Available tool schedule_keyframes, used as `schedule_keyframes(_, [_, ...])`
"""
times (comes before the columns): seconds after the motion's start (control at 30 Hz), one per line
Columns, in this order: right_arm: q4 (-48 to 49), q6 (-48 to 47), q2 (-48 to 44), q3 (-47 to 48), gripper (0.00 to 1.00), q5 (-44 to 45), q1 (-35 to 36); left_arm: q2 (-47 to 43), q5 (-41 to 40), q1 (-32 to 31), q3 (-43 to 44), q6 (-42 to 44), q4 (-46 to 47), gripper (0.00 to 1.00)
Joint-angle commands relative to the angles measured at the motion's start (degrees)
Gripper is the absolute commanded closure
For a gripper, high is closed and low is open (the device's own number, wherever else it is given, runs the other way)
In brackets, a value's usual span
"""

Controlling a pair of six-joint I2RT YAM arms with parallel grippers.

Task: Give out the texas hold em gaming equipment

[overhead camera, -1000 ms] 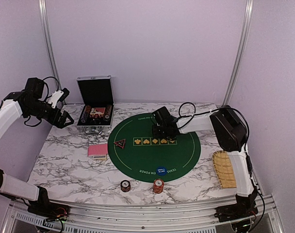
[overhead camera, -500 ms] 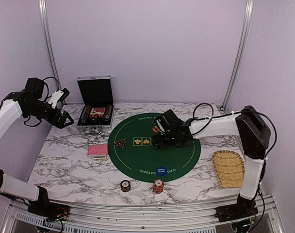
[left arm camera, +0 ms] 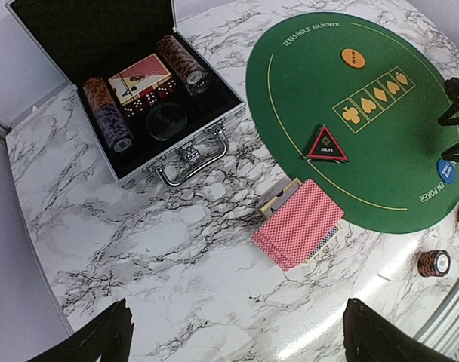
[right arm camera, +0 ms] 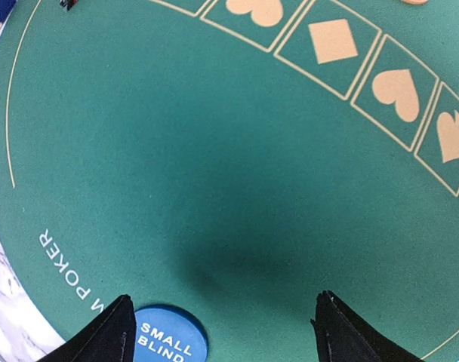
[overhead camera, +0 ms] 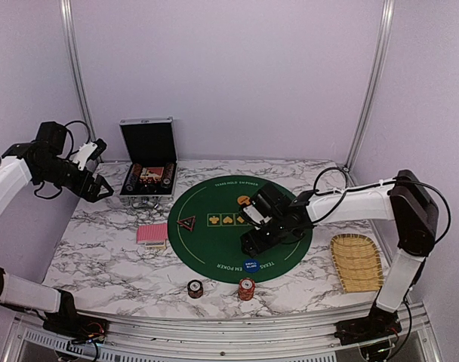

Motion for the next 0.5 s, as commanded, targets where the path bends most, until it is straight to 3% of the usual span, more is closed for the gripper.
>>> schedule_keyframes(0.0, [-2.92,-3.8,-1.49,1.55,0.2,-3.18,1.6,-1.21,2.68,-0.05,-0.33,1.69,-3.34,0.01])
schedule_keyframes(0.47, [-4.78,-3.88,0.4,1.43,0.24,4.88,5.0,-0.17,2.54,-0.05,0.02,1.77,-4.54,0.01])
